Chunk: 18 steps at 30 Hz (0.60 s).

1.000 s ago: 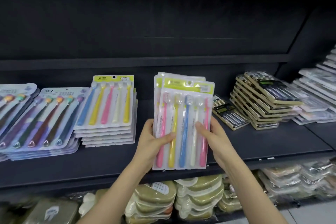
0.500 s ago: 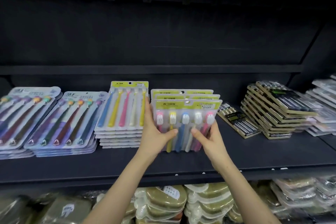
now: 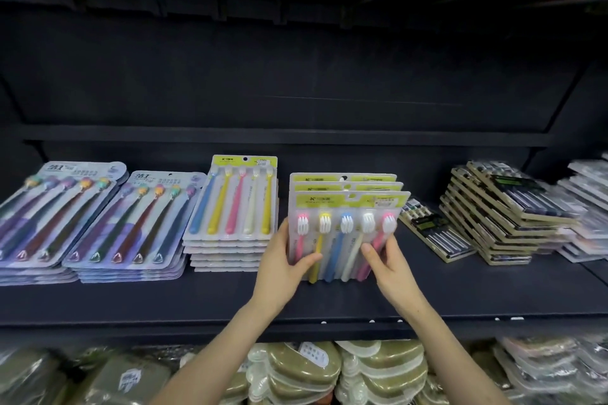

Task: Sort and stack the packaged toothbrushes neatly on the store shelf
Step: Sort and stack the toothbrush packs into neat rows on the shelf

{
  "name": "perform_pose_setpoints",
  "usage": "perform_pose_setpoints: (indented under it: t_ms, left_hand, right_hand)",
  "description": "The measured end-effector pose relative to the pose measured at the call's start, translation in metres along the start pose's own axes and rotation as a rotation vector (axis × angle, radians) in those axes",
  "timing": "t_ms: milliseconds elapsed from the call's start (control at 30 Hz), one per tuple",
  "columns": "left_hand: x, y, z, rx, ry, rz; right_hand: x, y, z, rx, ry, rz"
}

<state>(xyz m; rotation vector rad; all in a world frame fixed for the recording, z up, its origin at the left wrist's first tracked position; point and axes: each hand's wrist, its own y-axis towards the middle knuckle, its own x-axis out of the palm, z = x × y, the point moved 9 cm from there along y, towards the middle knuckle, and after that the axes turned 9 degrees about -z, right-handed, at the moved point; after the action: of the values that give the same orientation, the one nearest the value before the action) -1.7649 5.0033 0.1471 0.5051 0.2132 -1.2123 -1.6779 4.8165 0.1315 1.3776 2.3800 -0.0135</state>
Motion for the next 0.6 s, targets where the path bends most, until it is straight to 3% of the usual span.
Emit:
perform_pose_setpoints:
  t_ms: [233, 600]
  left_hand:
    - [-0.031, -0.007, 0.003, -0.177, 0.053, -0.03]
    - [-0.162, 0.042, -0.039, -0.419, 0.294, 0.031]
  right_hand:
    - [0.0, -0.005, -0.044, -0.04, 0.139, 0.08]
    - [0.114, 0.092, -0.061, 0.352, 0.135, -0.016]
